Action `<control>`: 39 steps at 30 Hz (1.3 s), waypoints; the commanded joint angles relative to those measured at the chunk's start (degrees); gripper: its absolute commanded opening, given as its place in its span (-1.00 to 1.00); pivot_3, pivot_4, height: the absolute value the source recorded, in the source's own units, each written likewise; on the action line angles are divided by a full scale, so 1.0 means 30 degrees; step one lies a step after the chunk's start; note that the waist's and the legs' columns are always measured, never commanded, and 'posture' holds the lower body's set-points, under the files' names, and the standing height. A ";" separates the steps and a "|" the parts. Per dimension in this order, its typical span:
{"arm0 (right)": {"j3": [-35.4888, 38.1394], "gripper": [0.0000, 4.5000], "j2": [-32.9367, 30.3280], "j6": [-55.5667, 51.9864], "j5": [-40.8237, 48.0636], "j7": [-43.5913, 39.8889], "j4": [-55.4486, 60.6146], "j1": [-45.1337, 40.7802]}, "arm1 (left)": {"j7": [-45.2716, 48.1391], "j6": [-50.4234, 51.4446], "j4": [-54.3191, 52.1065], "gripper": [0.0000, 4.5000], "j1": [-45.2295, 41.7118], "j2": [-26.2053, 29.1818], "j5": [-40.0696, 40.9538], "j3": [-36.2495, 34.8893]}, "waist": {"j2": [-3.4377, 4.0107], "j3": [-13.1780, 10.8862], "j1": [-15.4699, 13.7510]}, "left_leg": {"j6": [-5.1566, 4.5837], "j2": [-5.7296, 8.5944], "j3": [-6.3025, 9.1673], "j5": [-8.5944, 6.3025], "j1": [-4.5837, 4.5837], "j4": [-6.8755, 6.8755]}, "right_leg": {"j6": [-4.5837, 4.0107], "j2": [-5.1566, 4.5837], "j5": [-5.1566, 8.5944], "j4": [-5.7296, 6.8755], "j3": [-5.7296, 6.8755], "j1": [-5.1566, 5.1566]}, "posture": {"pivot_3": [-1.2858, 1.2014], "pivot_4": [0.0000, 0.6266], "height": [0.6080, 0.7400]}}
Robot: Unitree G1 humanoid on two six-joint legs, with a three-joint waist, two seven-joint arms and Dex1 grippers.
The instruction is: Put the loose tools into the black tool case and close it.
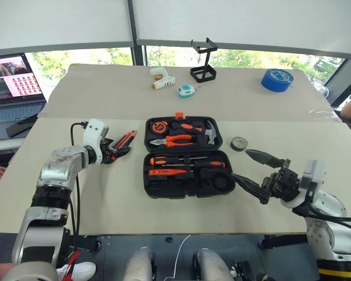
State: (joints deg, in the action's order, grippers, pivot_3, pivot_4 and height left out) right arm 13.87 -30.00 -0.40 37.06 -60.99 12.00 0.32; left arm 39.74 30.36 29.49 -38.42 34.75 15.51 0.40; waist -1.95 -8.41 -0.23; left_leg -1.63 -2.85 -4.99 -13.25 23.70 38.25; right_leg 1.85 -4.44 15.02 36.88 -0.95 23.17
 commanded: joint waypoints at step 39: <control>0.1620 1.00 -0.3089 0.0244 0.0245 -0.2716 0.0687 0.2846 | 0.8421 -0.0415 -1.2924 -0.25 0.1308 -0.0037 -0.2715 0.7737 | 0.0019 -0.0002 -0.0195 | -0.0033 0.0002 0.0056 -0.0017 0.0041 0.0170 | 0.0012 0.0019 0.0007 0.0045 -0.0019 -0.0036 | 0.03 -0.52 1.00</control>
State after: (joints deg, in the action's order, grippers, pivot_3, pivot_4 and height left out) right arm 17.12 -39.28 0.53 36.79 -69.72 12.02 8.44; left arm 64.57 28.96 -8.27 -33.31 34.95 7.43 23.27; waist -1.89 -8.41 -0.81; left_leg -1.73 -2.84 -4.82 -13.30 23.81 38.76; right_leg 1.88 -4.39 15.04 37.02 -1.00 23.06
